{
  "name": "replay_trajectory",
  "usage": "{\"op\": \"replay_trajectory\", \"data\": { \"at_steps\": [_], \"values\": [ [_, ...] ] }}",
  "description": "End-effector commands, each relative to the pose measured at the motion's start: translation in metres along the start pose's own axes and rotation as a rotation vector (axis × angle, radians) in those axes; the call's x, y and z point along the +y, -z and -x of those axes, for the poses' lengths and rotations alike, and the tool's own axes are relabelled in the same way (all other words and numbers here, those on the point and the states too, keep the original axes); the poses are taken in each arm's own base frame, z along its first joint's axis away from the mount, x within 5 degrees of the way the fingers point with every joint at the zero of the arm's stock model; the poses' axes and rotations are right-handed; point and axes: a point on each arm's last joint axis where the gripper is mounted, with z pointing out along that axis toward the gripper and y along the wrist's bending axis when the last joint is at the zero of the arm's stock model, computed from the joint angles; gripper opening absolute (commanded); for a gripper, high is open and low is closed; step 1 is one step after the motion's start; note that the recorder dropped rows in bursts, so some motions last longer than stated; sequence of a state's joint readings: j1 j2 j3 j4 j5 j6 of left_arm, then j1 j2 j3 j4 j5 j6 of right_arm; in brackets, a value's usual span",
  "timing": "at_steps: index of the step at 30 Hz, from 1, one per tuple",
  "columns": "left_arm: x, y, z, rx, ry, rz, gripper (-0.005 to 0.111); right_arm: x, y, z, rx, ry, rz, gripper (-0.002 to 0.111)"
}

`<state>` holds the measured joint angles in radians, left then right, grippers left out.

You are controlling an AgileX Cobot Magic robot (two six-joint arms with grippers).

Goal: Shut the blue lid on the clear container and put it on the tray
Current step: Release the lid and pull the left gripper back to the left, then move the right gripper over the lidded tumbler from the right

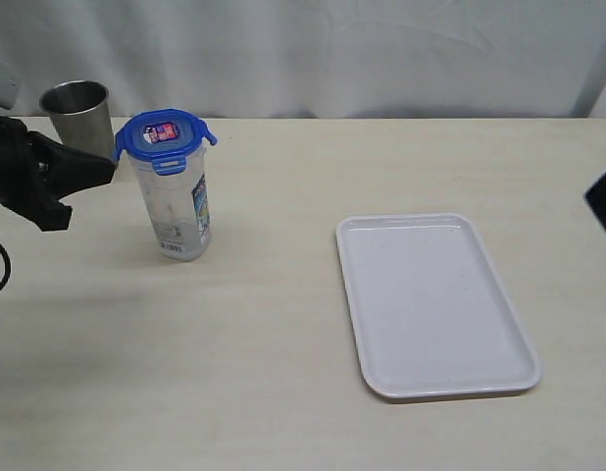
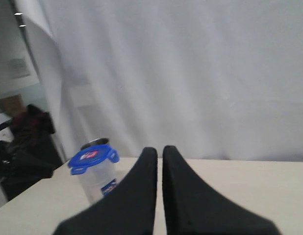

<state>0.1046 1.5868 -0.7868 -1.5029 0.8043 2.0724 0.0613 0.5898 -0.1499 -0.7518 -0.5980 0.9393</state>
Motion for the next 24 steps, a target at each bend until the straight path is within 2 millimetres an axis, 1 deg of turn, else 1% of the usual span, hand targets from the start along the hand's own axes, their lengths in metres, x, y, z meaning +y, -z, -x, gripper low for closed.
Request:
{"op": "replay_trajectory", "data": {
  "at_steps": [1,2,4,6,8,11,17,24],
  "values": [
    [0.007,-0.01,-0.008,-0.004,0.033,0.0,0.0,-0.003,-0.028,-0.009,0.084,-0.03,0.106,0.005],
    [0.009,-0.014,-0.01,-0.022,0.044,0.003,0.0,-0.008,-0.037,-0.013,0.116,-0.027,0.107,0.005],
    [0.016,-0.017,-0.012,-0.019,0.074,0.041,0.0,-0.011,-0.047,-0.018,0.138,-0.039,0.133,0.005],
    [0.021,-0.019,-0.013,-0.001,0.075,0.071,0.0,-0.011,-0.053,-0.023,0.138,-0.046,0.172,0.005],
    [0.025,-0.021,-0.009,-0.016,0.069,0.067,0.0,-0.014,-0.056,-0.026,0.143,-0.052,0.165,0.005],
    [0.029,-0.025,-0.008,-0.029,0.074,0.05,0.0,-0.015,-0.058,-0.028,0.149,-0.051,0.164,0.005],
    [0.033,-0.031,-0.018,0.004,0.102,0.074,0.0,-0.015,-0.058,-0.028,0.146,-0.045,0.167,0.005],
    [0.038,-0.03,-0.013,-0.019,0.124,0.108,0.0,-0.015,-0.059,-0.028,0.163,-0.038,0.17,0.005]
  ]
}}
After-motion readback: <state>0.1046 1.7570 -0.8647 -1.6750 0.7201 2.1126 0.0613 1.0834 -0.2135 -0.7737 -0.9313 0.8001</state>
